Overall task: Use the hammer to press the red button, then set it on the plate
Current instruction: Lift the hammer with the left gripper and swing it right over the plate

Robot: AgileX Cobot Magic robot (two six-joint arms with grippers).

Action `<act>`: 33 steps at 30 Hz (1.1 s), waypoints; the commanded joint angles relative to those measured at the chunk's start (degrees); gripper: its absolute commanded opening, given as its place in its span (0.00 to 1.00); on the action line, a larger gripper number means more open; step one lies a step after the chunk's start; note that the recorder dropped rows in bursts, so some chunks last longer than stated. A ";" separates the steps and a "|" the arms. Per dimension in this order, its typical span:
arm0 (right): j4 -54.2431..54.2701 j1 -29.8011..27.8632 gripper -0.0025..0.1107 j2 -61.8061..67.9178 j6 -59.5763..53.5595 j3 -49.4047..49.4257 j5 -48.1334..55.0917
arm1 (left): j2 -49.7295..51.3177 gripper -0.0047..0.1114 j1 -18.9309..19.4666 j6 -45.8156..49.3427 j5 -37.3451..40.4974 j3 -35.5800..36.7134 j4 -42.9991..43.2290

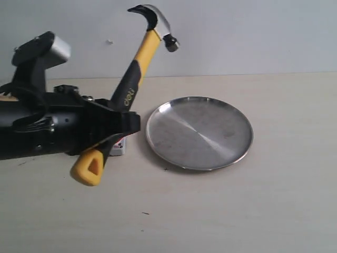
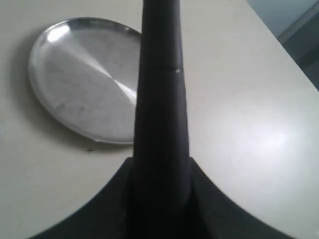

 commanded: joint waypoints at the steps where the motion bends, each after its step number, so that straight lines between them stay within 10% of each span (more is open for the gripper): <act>1: -0.11 0.00 0.02 -0.41 -0.47 0.25 -0.27 | 3.48 0.04 -1.67 1.86 1.10 -7.83 4.16; 13: -0.11 0.00 0.02 -0.41 -0.47 0.25 -0.27 | 17.00 0.04 10.80 7.88 42.02 -27.42 4.82; 21: -0.11 0.00 0.02 -0.41 -0.47 0.25 -0.27 | 23.74 0.04 11.97 4.16 25.83 -29.83 1.95; 33: -0.11 0.00 0.02 -0.41 -0.47 0.25 -0.27 | 24.39 0.04 1.56 18.31 -4.35 -29.45 -16.65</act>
